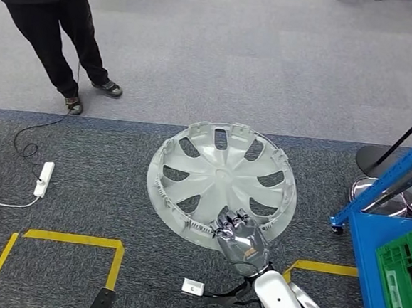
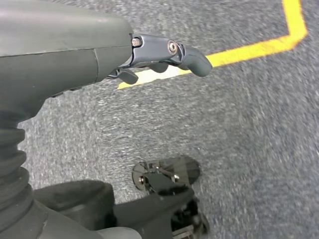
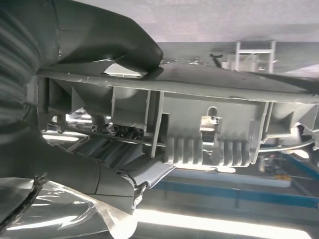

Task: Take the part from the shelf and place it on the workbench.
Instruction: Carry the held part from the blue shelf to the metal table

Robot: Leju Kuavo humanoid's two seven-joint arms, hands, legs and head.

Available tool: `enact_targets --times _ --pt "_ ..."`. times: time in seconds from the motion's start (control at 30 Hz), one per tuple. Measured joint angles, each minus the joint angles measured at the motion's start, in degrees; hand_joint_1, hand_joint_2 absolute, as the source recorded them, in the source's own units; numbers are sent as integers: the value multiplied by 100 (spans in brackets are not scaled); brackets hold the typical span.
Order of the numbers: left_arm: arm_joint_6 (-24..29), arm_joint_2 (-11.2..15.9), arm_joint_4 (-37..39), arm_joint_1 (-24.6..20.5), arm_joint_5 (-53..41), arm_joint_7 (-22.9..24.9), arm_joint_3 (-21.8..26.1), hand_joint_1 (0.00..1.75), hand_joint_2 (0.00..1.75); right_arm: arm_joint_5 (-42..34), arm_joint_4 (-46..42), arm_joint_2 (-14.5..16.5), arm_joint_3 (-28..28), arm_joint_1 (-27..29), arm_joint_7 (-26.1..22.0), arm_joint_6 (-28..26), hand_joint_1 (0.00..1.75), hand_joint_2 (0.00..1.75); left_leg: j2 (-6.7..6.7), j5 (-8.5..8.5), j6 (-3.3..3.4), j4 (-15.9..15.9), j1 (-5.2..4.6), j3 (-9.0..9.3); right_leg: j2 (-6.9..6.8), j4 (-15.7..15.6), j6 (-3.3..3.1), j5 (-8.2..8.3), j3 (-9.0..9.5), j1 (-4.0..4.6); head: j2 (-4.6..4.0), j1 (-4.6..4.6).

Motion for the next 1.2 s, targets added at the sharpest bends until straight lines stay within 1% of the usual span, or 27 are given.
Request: enact_targets --times 0.03,0.1,0.17,0.2,0.23,0.27,0.33,0.4,0.47,0.5,0.53,0.6,0.63,0.67,0.7,0.73,0.77,0.83,0.9,0.93,0.97,1.0,1.07,1.1,1.13,1.17,1.2 --pt "8 4 0 1 -1 0 1 0 175 -2 2 2 5 -7 0 1 154 175 -65 16 29 -36 22 20 141 128 21 -87 -58 -11 0 10" --pt "18 4 0 -16 -3 0 2 0 175 -4 8 0 15 -12 0 1 154 175 -203 29 68 -70 48 42 490 733 45 -378 -356 -32 0 34" --pt "18 2 0 -31 -4 1 2 0 175 -2 16 -4 22 -8 1 2 154 175 -355 24 83 -64 51 42 613 1446 62 -605 -759 -37 0 42" --pt "17 1 0 -29 -4 1 2 0 175 -1 20 -6 25 -5 1 3 154 175 -440 21 84 -57 53 44 625 1577 70 -572 -872 -40 0 42" --pt "17 1 0 -25 -4 1 2 0 175 -1 21 -7 28 -1 1 4 154 175 -528 16 78 -45 59 46 635 1480 76 -422 -873 -44 0 40" --pt "17 0 0 -22 -4 2 2 0 175 -2 22 -7 32 1 1 5 154 175 -618 6 63 -24 71 47 671 1176 83 -188 -768 -55 0 40" --pt "17 -1 0 -28 -7 2 2 0 175 -3 24 -6 37 -2 1 5 154 175 -783 -28 8 46 91 25 926 431 104 149 -433 -101 0 43" --pt "19 -2 0 -35 -10 1 2 0 175 1 25 -6 43 -4 0 6 154 175 -924 -34 -58 93 107 -29 1115 99 92 191 -250 -120 0 44" --pt "20 -1 0 -15 -11 1 2 0 175 2 22 -5 47 -6 -1 7 154 175 -1044 -14 -114 92 128 -72 1025 76 31 189 -223 -106 0 41" --pt "20 -1 0 2 -11 2 2 0 175 2 22 -4 48 -8 0 8 154 175 -992 -30 -138 115 123 -88 955 62 -4 194 -207 -103 0 38" --pt "20 -1 0 10 -10 2 2 0 175 -1 22 -3 48 -8 1 8 154 175 -847 -97 -162 223 113 -139 879 43 -41 199 -188 -103 0 21" --pt "19 -2 0 0 -10 3 2 0 175 -2 23 -2 48 -3 1 8 154 175 -446 -380 -200 773 93 -389 709 19 -105 188 -154 -82 0 -4" --pt "18 -3 0 -10 -10 4 2 0 175 -2 25 -2 48 -2 2 8 154 175 -320 -553 -213 1168 99 -576 617 17 -130 175 -142 -67 0 -14" --pt "17 -4 0 -13 -10 7 2 0 175 -2 26 -2 49 -1 2 8 154 175 -272 -671 -218 1505 108 -738 526 18 -144 160 -132 -53 0 -12" --pt "15 -5 0 -8 -10 11 2 0 175 -3 29 -2 49 1 2 9 154 175 -254 -698 -215 1691 115 -824 438 18 -153 143 -117 -43 0 -15" --pt "14 -5 0 0 -10 14 2 0 175 -5 33 -2 50 2 2 9 154 175 -243 -616 -204 1661 117 -806 355 18 -155 124 -97 -35 0 -14" --pt "14 -4 0 8 -10 16 2 0 175 -8 36 -2 50 3 2 8 154 175 -215 -445 -183 1413 112 -679 279 18 -151 103 -71 -27 0 -14" --pt "13 -2 0 6 -10 17 2 0 175 -11 39 -2 50 2 2 7 154 175 17 -100 -107 644 50 -285 143 17 -124 53 -12 -6 0 -12" --pt "13 -2 0 -13 -10 17 1 0 175 -10 39 -2 50 -4 2 7 154 175 234 -15 -32 187 -33 -69 22 16 -77 13 14 21 0 -7" --pt "13 0 0 -16 -10 17 1 0 175 -10 39 -2 51 -6 2 7 154 175 243 -47 -7 145 -64 -58 -44 8 -52 1 24 31 0 -5" --pt "13 2 0 -13 -10 17 0 0 175 -10 39 1 53 -9 2 7 154 175 177 -47 18 109 -64 -58 -113 -5 -24 -13 44 33 0 -5" --pt "13 4 0 0 -9 17 1 0 175 -10 39 3 55 -10 3 7 154 175 106 -38 41 76 -52 -42 -95 0 7 -42 53 26 0 0" --pt "13 6 0 4 -9 17 2 0 175 -14 37 8 58 -11 3 7 154 175 -41 -10 97 6 -5 3 210 241 63 -190 -54 0 0 18" --pt "12 3 0 -6 -9 17 2 0 175 -14 37 8 59 -8 3 7 154 175 -116 -2 119 -11 15 17 424 556 84 -331 -225 -17 0 30" --pt "11 -2 0 -21 -10 17 2 0 175 -14 38 6 60 -5 3 7 154 175 -195 0 136 -12 23 18 565 953 99 -481 -444 -25 0 40" --pt "10 -7 0 -31 -10 17 2 0 175 -13 42 3 61 -2 2 7 154 175 -282 -2 144 -9 26 18 619 1342 115 -598 -677 -28 0 44" --pt "9 -11 0 -32 -10 17 2 0 175 -13 46 1 62 2 2 7 154 175 -370 -5 148 -6 28 22 634 1596 130 -623 -860 -32 0 43"
